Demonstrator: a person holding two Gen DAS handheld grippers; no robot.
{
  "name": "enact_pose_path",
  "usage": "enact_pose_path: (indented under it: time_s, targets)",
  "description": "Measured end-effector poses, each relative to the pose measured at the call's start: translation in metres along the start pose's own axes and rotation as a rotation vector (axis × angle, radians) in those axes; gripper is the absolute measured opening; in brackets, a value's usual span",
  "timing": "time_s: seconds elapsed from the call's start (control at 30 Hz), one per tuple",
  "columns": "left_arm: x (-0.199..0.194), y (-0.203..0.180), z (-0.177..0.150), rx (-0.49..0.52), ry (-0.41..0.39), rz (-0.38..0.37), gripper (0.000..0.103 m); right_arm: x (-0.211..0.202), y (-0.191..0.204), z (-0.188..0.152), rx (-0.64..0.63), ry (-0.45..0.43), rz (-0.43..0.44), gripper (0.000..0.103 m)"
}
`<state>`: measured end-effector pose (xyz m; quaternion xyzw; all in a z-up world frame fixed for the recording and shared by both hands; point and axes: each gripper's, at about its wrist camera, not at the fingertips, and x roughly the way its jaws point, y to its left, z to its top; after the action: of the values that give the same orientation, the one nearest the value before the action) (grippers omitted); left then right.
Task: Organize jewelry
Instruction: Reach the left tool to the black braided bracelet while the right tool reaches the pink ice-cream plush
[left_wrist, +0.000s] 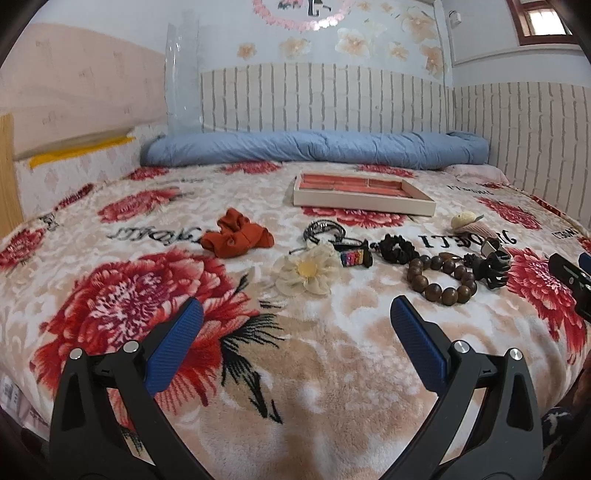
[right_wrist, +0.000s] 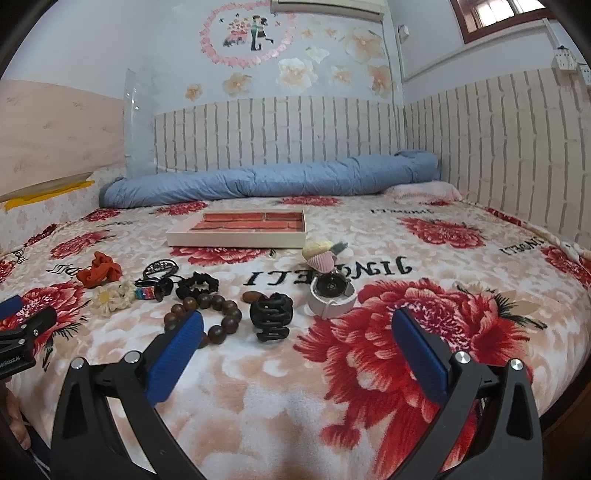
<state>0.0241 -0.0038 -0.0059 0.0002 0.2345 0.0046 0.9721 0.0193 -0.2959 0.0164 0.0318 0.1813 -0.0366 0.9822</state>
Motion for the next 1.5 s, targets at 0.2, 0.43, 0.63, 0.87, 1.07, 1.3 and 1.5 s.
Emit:
enact_pose_path:
  time_s: [0.2, 0.43, 0.63, 0.87, 1.07, 1.3, 1.5]
  targets:
    - [0.013, 0.002, 0.005, 0.002, 0.052, -0.017, 0.098, 0.008, 0.001, 0.006, -0.004, 0.018, 0.010, 0.099]
    - [0.030, 0.009, 0.021, -0.024, 0.096, -0.052, 0.098, 0.033, 0.003, 0.018, -0.025, 0.085, 0.026, 0.099]
    - [0.044, 0.011, 0.038, -0.026, 0.104, -0.040, 0.098, 0.056, 0.004, 0.029, -0.031, 0.137, -0.008, 0.099]
    - [0.066, 0.005, 0.057, 0.001, 0.152, -0.081, 0.098, 0.085, -0.001, 0.046, -0.040, 0.212, -0.015, 0.099]
    - [0.091, 0.008, 0.071, -0.015, 0.214, -0.080, 0.098, 0.110, -0.004, 0.060, -0.033, 0.258, 0.001, 0.099]
    - [0.125, 0.012, 0.086, -0.034, 0.277, -0.101, 0.098, 0.138, -0.004, 0.070, -0.029, 0.293, -0.014, 0.099]
    - [0.152, 0.008, 0.098, -0.010, 0.304, -0.103, 0.097, 0.163, -0.011, 0.080, -0.015, 0.314, -0.026, 0.099]
